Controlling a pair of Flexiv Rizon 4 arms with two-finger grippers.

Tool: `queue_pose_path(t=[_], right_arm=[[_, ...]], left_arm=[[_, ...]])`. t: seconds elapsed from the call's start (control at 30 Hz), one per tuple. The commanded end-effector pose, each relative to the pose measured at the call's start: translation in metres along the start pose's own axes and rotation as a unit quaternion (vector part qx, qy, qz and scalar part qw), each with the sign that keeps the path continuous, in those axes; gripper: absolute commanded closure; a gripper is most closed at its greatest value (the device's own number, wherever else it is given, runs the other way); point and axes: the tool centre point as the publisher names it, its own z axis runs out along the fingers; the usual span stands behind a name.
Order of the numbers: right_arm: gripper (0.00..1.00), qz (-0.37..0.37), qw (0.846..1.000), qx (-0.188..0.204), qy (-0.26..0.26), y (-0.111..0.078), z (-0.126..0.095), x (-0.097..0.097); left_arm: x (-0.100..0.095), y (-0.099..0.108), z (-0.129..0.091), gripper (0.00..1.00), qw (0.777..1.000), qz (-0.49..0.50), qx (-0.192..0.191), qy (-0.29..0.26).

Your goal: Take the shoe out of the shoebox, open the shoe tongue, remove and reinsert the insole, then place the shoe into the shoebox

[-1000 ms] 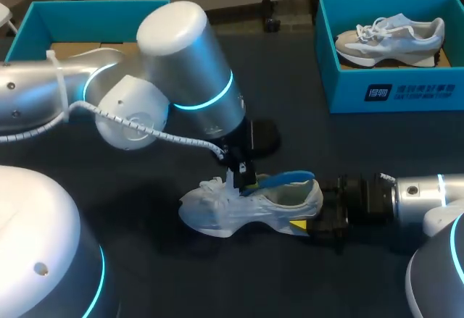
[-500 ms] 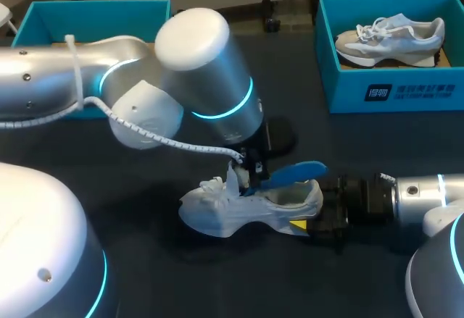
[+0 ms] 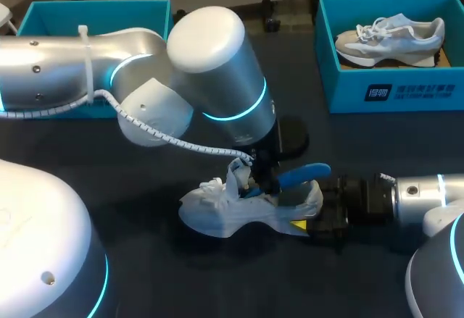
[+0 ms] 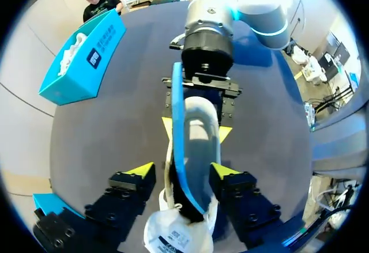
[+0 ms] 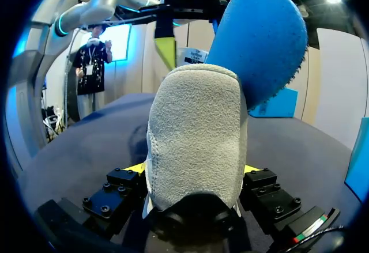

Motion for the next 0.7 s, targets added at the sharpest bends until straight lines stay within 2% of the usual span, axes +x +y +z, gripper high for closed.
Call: queue_pose_path(t=[0.03, 0.33, 0.5, 0.7], right_arm=[[1.0, 0.0, 1.0, 0.002, 0.0, 0.001, 0.0, 0.001], [1.0, 0.0, 1.0, 0.002, 0.0, 0.001, 0.0, 0.001], [1.0, 0.0, 1.0, 0.002, 0.0, 0.001, 0.0, 0.001], [1.0, 0.0, 1.0, 0.002, 0.0, 0.001, 0.0, 0.001]], left_arm=[[0.009, 0.013, -0.017, 0.31, 1.0, 0.012, 0.018, -0.012], [0.006, -0.002, -0.022, 0.38, 0.999, 0.016, 0.027, -0.025], [0.003, -0.012, -0.012, 0.38, 0.999, 0.016, 0.018, -0.028], [-0.006, -0.017, 0.004, 0.4, 1.0, 0.001, 0.009, 0.001]])
